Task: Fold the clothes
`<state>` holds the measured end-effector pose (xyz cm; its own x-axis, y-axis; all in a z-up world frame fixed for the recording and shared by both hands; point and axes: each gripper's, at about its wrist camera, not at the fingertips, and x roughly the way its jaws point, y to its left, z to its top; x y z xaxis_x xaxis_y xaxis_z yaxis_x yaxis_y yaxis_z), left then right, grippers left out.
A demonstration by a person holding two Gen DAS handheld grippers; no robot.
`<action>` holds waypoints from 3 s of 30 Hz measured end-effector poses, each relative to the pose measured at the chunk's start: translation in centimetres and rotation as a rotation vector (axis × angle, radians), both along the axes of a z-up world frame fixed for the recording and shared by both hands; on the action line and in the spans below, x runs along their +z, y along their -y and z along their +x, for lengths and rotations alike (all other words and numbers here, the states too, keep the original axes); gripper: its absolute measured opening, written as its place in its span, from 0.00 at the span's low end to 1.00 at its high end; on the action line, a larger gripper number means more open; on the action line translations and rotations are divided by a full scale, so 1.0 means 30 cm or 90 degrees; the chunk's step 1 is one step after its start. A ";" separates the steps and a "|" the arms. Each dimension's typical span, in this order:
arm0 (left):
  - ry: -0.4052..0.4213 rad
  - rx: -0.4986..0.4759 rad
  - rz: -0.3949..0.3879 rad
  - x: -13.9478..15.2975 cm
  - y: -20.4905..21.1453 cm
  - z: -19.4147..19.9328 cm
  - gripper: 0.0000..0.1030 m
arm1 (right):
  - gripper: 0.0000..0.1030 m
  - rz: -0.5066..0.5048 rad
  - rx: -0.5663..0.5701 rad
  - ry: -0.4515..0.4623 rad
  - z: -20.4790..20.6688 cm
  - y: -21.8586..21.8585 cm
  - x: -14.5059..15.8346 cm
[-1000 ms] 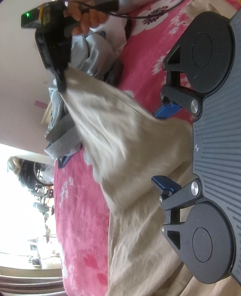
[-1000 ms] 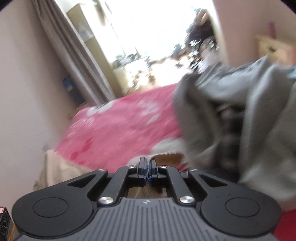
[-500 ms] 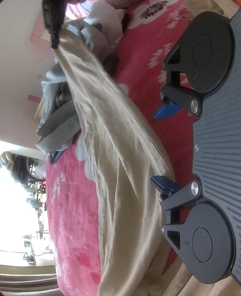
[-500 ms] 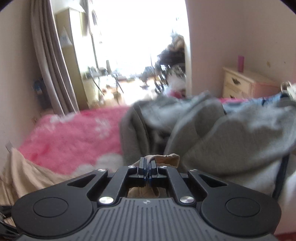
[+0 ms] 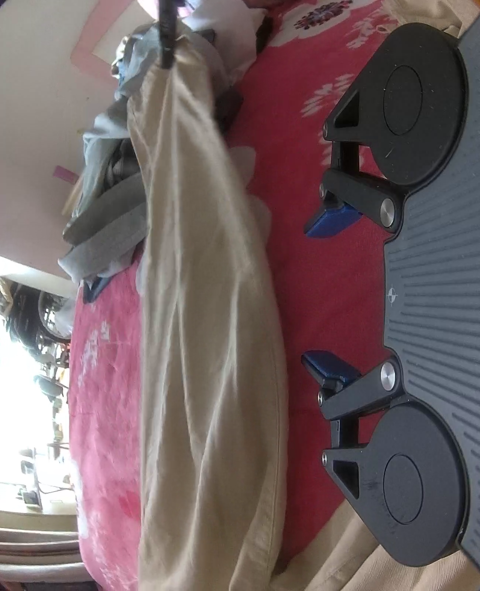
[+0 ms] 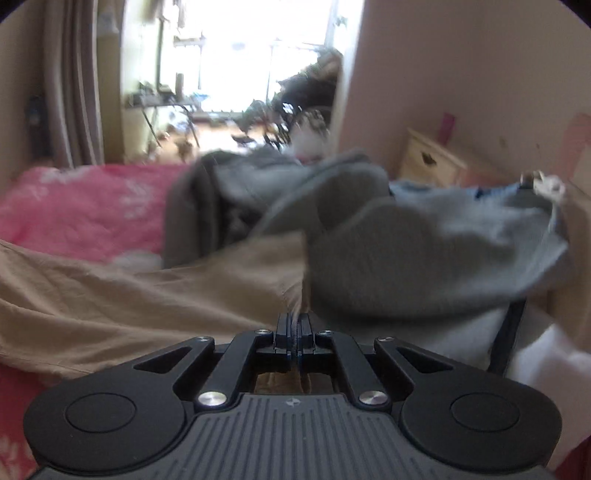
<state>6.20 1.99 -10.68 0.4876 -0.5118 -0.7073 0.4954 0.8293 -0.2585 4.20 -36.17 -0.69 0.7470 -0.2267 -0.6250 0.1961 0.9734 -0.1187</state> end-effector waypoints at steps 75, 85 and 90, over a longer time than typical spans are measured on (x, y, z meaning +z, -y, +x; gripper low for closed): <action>0.023 0.053 0.053 -0.072 -0.088 0.122 0.73 | 0.05 -0.246 0.473 -0.465 0.714 -0.333 -0.198; 0.029 0.066 0.052 -0.042 -0.057 0.148 0.73 | 0.00 -0.349 0.436 -0.285 0.629 -0.329 -0.037; 0.023 0.068 0.071 -0.059 -0.033 0.167 0.73 | 0.00 -0.360 0.386 -0.269 0.687 -0.320 -0.059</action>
<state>11.21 2.97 -12.46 0.5609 -0.3741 -0.7385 0.4095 0.9007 -0.1452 24.82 -26.57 -2.47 0.5728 -0.2259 -0.7879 -0.4952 0.6706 -0.5523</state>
